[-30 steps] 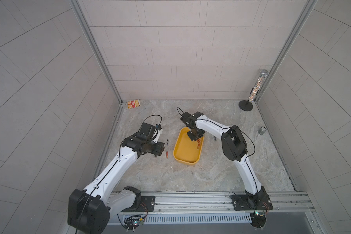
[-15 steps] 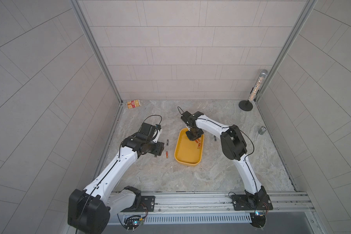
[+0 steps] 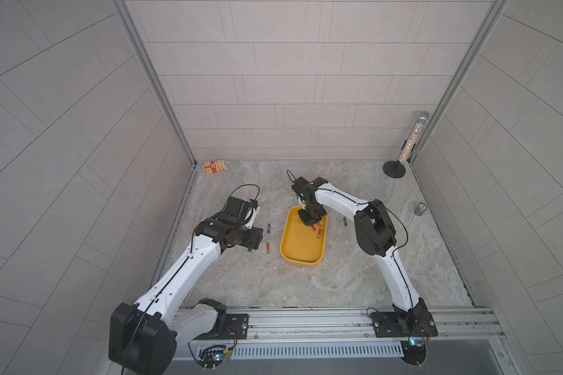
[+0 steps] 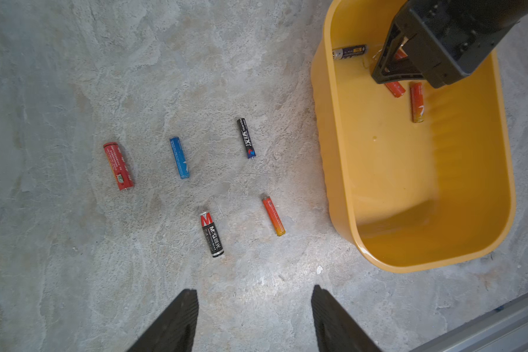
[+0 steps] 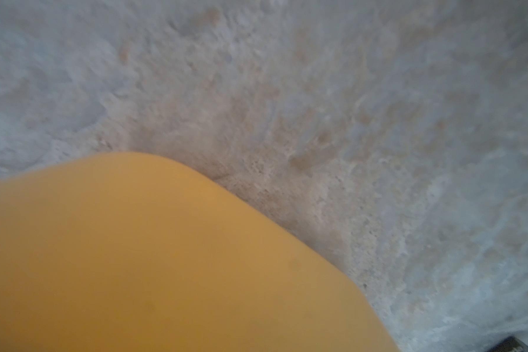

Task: Take the batteries out of the storage box
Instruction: Pick up the battery from the storage box, then adjust the storage box at the center of the board.

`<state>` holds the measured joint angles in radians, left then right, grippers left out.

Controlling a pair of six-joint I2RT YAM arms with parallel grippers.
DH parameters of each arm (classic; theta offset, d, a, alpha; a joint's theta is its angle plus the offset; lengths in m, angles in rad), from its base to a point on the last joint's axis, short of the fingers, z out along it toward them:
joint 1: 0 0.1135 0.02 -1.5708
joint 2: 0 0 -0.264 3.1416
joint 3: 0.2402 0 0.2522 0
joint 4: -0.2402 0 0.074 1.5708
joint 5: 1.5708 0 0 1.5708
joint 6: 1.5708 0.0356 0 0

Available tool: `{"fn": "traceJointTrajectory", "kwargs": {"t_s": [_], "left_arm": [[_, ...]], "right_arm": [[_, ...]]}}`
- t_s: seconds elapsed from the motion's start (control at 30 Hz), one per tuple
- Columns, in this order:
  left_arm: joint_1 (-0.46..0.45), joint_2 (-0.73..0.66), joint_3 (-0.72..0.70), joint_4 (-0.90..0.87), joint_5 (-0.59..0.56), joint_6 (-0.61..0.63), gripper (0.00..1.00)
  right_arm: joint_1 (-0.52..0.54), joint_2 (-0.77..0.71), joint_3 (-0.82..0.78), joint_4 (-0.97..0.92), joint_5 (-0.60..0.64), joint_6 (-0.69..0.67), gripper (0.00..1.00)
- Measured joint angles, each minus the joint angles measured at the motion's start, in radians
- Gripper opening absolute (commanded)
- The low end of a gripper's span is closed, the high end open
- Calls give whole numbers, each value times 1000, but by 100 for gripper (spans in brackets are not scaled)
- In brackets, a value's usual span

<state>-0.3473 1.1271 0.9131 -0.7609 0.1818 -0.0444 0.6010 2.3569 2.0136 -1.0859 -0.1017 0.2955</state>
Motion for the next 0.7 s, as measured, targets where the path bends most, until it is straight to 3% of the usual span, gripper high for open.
{"fn": "traceJointTrajectory", "kwargs": {"t_s": [0.27,0.5,0.6,0.7], "left_arm": [[0,-6,2,-6,-11,-2,67],[-16,-54,95,-16,-97,-92,67],[-68,-26,163,-12,-149,-142,67],[-192,56,217,-7,-212,-159,64]], "right_arm": [[-6,-57,-23,-7,-31,2,0],[-103,-395,-225,57,-81,16,0],[-194,-536,-348,97,-66,21,0],[-288,-629,-500,130,-25,24,0]]}}
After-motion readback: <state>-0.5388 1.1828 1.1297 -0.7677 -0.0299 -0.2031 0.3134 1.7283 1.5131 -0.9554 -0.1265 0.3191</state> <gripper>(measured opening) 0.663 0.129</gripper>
